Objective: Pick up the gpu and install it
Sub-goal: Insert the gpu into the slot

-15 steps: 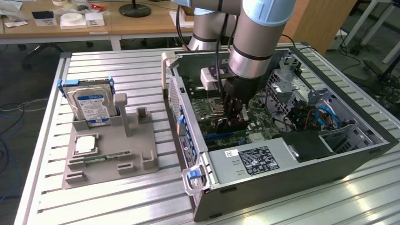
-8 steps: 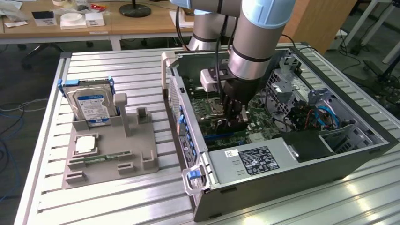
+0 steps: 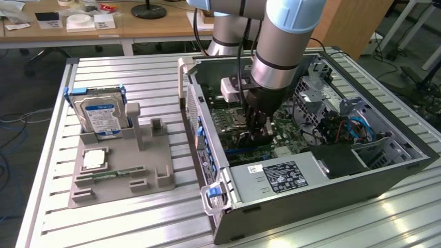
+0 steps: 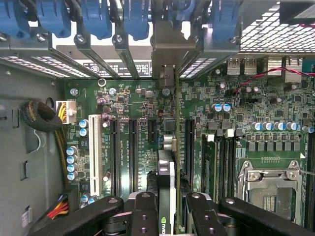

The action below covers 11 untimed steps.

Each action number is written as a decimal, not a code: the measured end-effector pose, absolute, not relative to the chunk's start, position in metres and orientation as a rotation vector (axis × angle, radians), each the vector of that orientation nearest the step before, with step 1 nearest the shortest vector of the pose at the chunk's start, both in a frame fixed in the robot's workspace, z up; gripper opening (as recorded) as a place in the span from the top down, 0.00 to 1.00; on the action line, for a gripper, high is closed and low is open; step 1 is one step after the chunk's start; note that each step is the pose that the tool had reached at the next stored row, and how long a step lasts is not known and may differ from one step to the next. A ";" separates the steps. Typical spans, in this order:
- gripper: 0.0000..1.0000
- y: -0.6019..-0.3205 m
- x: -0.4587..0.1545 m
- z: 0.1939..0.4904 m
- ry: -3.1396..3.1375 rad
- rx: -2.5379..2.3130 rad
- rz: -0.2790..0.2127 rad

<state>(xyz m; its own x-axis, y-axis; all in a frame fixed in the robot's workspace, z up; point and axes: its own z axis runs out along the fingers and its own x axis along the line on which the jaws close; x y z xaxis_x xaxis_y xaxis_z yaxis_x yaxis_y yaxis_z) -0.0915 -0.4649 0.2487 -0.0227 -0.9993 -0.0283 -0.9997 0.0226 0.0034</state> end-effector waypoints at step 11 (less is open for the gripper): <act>0.73 -0.464 -0.092 0.246 2.233 -2.183 0.036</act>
